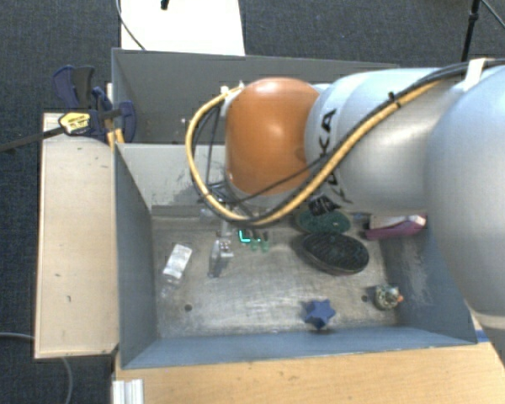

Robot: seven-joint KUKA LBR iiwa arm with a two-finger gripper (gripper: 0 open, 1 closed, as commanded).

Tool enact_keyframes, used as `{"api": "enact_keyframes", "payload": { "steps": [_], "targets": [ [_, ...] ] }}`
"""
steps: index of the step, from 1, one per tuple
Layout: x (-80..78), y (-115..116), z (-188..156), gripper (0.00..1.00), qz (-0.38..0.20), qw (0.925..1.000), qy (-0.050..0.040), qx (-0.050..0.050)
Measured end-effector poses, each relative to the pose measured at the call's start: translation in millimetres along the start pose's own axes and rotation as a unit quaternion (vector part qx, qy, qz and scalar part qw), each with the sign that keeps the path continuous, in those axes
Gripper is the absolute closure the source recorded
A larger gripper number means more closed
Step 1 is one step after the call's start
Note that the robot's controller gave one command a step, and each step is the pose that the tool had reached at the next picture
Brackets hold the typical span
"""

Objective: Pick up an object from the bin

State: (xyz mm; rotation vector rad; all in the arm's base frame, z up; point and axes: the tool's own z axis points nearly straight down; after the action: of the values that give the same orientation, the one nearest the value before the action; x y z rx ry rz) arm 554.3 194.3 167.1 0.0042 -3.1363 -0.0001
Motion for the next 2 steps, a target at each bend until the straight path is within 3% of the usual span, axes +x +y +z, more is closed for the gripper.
{"api": "enact_keyframes", "payload": {
  "steps": [1,2],
  "targets": [
    [7.5,57,97,0.00,-0.191,0.9816,-0.0028,0.000],
    [7.4,54,65,0.00,-0.289,0.9573,-0.0060,0.000]
  ]
}}
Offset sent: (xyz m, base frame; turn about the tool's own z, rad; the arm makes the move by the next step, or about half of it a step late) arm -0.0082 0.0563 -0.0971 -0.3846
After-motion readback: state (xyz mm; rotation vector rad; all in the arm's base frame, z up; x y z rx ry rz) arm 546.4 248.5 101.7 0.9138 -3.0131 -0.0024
